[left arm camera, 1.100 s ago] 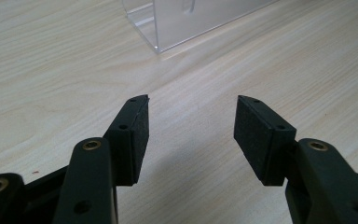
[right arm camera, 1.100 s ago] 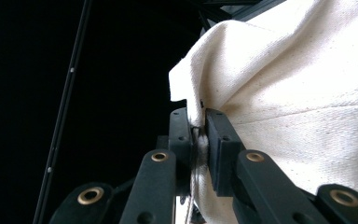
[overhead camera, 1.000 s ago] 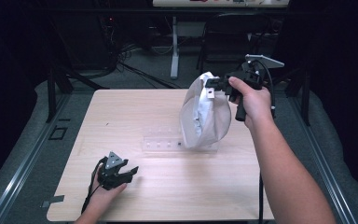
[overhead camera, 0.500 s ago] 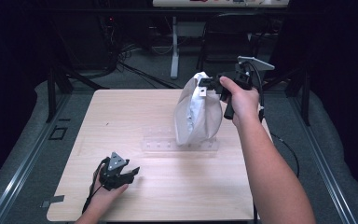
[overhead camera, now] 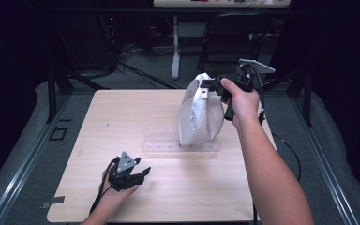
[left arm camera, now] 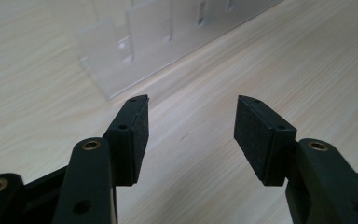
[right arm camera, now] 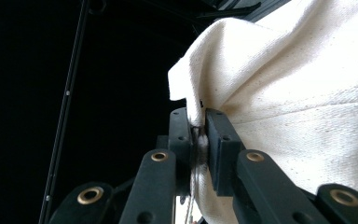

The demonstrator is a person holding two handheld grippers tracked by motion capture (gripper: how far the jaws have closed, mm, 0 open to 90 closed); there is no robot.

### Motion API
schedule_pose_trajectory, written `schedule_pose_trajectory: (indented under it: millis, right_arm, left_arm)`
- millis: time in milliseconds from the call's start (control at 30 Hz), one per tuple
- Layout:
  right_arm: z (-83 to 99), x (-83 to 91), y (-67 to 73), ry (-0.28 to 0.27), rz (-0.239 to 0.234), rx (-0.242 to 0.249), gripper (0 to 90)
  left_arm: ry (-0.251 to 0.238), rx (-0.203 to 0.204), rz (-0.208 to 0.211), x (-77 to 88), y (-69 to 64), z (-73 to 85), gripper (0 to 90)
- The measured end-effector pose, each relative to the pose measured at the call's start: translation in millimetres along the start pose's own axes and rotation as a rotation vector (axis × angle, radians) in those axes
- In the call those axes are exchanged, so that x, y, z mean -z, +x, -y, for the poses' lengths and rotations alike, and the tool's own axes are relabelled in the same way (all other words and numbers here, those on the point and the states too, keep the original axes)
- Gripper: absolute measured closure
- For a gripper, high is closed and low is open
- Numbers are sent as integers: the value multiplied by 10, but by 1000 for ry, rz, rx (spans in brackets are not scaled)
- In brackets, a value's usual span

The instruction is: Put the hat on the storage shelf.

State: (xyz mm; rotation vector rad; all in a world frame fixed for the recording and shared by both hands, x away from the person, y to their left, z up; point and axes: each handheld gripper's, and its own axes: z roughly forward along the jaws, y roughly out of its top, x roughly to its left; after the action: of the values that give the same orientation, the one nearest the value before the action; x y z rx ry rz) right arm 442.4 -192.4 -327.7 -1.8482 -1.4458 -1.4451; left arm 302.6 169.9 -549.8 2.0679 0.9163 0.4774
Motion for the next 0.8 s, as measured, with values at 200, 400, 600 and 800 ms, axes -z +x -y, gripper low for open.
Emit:
schedule_pose_trajectory:
  millis: [200, 400, 600, 800]
  right_arm:
    - [30, -62, 23, 7, -7, -2, 817]
    - [47, -63, 47, 12, -2, 10, 816]
    - [62, -79, 56, 19, -7, 15, 816]
    - [70, -90, 61, 23, -6, 15, 816]
  left_arm:
    - [-76, 2, 26, -12, -133, -241, 433]
    - [-101, -17, 41, -177, -274, -495, 432]
    - [-77, -55, 36, -372, -449, -732, 447]
    - [-93, -40, 28, -509, -523, -848, 454]
